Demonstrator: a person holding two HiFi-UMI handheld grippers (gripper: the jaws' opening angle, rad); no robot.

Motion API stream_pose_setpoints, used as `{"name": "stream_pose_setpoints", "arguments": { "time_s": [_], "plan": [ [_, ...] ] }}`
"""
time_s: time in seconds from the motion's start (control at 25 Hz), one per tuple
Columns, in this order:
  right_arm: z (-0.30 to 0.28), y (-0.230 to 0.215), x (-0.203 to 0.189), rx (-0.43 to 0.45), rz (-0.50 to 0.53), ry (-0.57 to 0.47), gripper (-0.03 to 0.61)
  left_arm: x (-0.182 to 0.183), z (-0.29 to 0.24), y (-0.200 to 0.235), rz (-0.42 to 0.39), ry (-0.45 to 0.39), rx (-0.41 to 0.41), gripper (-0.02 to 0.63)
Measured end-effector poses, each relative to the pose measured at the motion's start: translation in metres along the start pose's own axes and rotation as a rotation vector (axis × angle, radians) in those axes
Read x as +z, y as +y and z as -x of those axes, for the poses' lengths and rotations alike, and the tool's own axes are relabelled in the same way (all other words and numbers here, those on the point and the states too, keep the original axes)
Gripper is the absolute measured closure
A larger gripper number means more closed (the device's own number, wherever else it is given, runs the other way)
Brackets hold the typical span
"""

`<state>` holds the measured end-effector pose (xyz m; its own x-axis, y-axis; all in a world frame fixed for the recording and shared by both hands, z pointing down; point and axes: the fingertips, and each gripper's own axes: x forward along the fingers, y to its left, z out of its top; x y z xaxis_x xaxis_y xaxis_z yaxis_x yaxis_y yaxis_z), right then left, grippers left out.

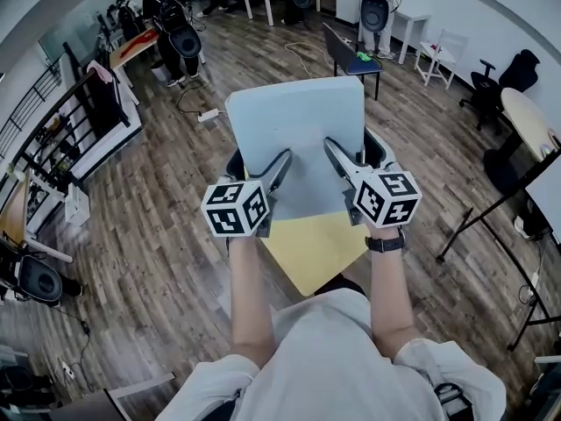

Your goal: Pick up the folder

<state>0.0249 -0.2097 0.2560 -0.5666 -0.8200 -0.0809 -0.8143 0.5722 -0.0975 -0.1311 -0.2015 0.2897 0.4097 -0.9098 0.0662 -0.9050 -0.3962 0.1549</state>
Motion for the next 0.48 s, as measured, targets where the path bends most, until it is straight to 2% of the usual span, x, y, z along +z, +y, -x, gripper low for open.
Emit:
{"name": "stream_pose_setpoints", "arguments": {
  "time_s": [0.48],
  "plan": [
    [0.023,0.017,0.045,0.011,0.032,-0.152,0.244,0.046,0.027,-0.020,-0.103,-0.161,-0.010,0.170]
  ]
}}
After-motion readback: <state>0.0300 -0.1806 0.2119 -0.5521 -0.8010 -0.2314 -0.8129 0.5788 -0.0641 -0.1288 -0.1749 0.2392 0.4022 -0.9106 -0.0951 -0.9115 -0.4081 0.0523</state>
